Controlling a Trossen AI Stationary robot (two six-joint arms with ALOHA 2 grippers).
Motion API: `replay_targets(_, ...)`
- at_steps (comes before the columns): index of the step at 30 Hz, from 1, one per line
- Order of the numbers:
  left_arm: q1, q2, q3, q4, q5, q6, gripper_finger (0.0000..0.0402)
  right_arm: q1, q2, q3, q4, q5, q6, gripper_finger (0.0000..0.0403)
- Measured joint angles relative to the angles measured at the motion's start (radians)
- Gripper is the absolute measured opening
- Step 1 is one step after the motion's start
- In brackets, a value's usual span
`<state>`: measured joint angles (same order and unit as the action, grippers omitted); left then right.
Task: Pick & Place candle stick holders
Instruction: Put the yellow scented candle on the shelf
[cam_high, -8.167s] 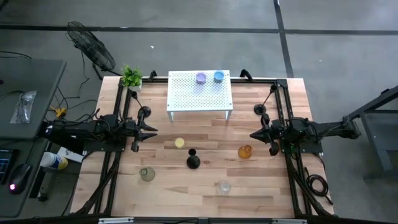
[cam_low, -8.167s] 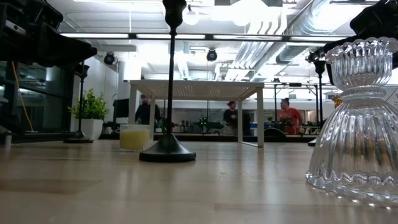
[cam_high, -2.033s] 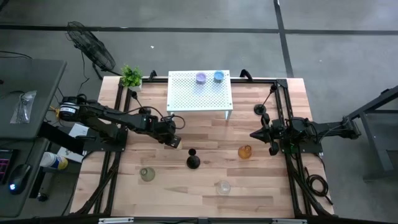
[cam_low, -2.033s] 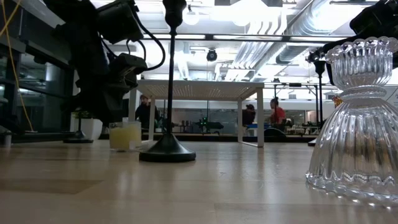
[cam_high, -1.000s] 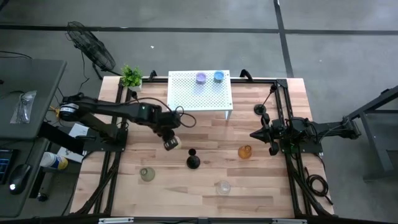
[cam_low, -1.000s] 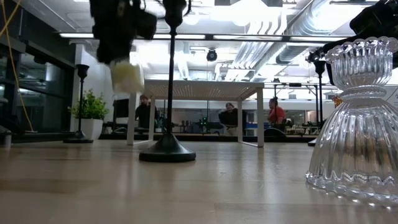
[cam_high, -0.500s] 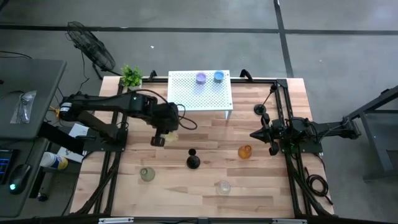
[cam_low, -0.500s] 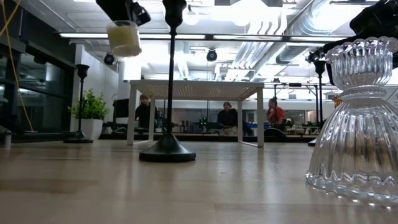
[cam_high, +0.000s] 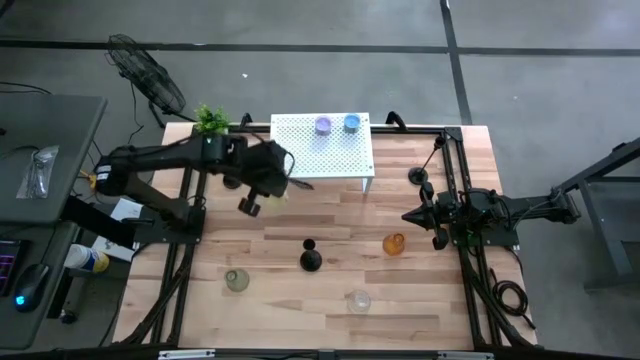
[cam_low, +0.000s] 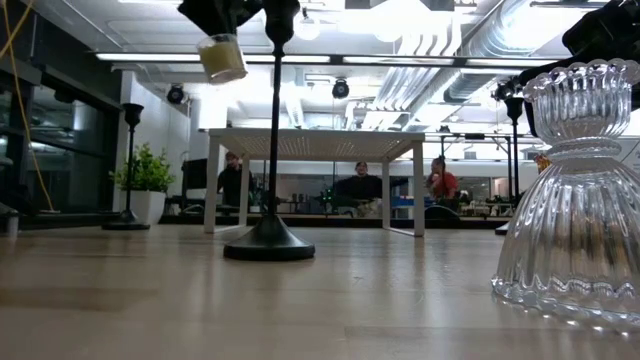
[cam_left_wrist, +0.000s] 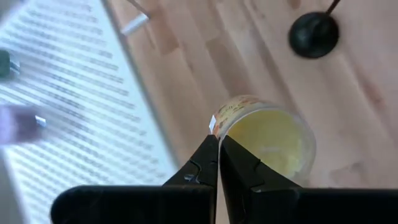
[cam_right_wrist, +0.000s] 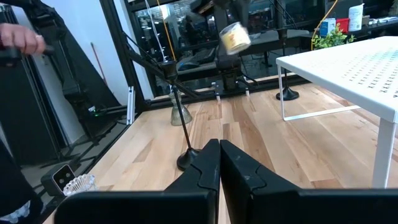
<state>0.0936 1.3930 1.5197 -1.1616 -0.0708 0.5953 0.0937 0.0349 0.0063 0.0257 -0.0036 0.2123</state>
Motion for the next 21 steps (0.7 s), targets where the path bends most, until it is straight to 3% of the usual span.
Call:
replay_targets(6,0.150,0.015,0.030,0.008,0.001,0.269,0.0000,0.000,0.000,0.000,0.000,0.000,0.000,0.0003)
replay_targets(15,0.352,0.130,0.078,0.096,0.050,0.799,0.0000,0.000,0.000,0.000,0.001,0.000,0.000,0.0003)
replay_targets(21,0.438,0.216,0.141,0.110,0.053,1.008,0.0000,0.000,0.000,0.000,0.001,0.000,0.000,0.0003)
